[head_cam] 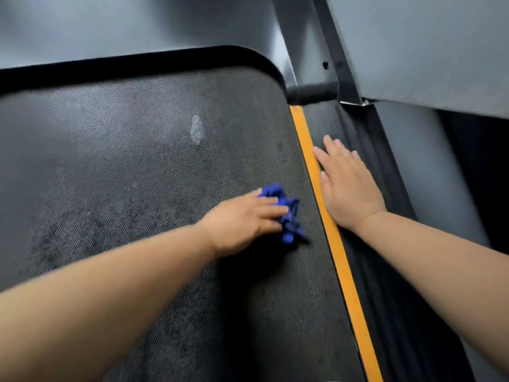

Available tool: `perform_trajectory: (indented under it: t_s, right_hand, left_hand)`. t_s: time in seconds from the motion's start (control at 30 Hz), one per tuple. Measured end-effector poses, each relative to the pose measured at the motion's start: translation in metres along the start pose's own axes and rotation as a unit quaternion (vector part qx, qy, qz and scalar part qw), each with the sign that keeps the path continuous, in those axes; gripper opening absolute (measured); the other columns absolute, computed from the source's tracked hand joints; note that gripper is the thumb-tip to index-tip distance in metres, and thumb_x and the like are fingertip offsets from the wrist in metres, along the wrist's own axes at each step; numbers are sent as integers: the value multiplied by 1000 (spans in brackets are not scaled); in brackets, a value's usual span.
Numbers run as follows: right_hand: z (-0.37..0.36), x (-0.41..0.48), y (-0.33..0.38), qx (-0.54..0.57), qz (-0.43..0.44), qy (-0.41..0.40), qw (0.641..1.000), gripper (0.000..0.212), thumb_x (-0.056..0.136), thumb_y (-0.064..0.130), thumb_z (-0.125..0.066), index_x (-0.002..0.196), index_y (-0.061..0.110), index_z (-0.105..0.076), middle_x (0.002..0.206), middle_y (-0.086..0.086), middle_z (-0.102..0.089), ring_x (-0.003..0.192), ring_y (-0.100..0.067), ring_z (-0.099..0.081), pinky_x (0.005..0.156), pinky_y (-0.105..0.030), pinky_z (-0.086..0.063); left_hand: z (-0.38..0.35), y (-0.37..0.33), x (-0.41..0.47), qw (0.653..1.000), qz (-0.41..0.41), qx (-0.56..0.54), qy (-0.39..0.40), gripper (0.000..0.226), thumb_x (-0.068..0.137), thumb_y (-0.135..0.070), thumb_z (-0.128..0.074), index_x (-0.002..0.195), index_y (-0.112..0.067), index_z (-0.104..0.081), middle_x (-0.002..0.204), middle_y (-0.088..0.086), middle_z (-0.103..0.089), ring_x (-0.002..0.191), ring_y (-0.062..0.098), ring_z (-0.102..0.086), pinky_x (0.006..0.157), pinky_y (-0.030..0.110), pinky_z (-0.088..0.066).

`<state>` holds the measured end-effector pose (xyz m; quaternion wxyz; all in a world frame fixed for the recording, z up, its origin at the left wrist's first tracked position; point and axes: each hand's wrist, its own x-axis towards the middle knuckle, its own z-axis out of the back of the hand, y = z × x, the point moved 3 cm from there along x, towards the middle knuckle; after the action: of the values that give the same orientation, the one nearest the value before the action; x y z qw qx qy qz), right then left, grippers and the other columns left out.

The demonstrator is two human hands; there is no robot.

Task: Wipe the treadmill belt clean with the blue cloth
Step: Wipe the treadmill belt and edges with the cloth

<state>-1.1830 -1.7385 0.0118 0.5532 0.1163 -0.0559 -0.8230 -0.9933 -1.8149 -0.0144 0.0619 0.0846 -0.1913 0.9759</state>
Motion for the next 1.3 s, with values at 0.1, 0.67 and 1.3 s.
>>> perform_trajectory:
  t_s: [0.1,0.67,1.3]
  right_hand:
    - [-3,4,12,17,9,-34,999,53,92,21,-30,143,13,-37,154,-8,-27,144,-27,-21,115,-43,-13]
    - [-34,14,65,-140,79,63,985,53,95,24,-40,147,19,-30,156,-2,-24,145,-23,-15,115,-51,-4]
    - [-43,11,81,-32,17,98,995,54,100,26,-32,151,18,-15,160,-7,-3,147,-24,-1,116,-39,-15]
  left_hand:
    - [21,72,31,983,171,33,-57,32,89,-19,-41,98,-15,-72,117,9,-63,113,28,-54,100,46,-40]
    - [26,66,-54,932,352,47,-69,38,93,-23,-36,111,-19,-69,135,7,-54,125,34,-50,100,47,-44]
    - [4,-26,-112,998,41,-30,38,38,94,-27,-35,98,-23,-73,120,4,-65,112,27,-61,102,44,-42]
